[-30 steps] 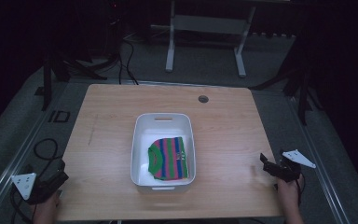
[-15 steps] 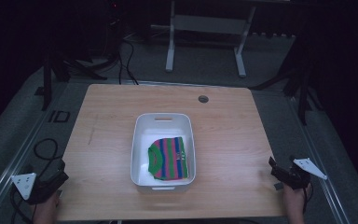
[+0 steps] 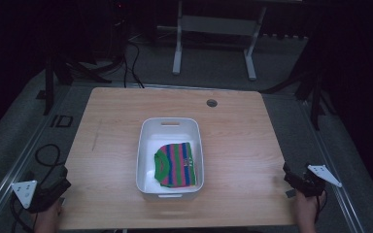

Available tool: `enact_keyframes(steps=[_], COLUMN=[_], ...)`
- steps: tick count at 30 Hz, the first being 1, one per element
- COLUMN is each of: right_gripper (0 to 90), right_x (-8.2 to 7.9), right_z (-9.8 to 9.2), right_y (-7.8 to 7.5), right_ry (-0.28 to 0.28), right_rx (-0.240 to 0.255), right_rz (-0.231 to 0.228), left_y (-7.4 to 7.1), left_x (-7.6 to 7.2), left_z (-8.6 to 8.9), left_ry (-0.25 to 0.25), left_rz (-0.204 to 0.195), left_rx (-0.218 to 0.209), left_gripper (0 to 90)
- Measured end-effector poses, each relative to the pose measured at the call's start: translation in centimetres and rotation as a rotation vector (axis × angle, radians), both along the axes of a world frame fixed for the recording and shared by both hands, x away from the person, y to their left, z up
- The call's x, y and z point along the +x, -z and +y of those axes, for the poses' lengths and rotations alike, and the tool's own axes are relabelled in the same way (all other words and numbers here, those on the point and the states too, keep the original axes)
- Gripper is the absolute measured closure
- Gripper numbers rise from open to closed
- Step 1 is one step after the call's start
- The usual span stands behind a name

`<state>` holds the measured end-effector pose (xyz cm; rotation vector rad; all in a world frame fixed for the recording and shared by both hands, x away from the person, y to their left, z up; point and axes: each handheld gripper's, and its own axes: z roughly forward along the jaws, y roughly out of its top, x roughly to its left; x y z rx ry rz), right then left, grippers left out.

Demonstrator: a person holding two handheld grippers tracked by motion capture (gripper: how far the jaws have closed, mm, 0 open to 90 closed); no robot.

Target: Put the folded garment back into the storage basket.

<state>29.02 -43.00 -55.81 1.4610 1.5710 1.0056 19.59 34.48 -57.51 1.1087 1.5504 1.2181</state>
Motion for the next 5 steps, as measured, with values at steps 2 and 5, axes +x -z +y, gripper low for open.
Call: enact_keyframes(steps=[2, 5], right_gripper=[13.8, 13.8], right_x=[0.04, 0.09], right_z=[-0.05, -0.02], right_y=[0.00, 0.00], right_ry=[-0.002, -0.003], right_rx=[0.002, -0.001], right_rz=[0.003, 0.006], left_y=[0.00, 0.00], left_x=[0.00, -0.01], left_z=[0.00, 0.01], left_ry=[0.000, -0.001], left_rz=[-0.001, -0.001], left_rx=[0.000, 0.000], left_gripper=[1.4, 1.4])
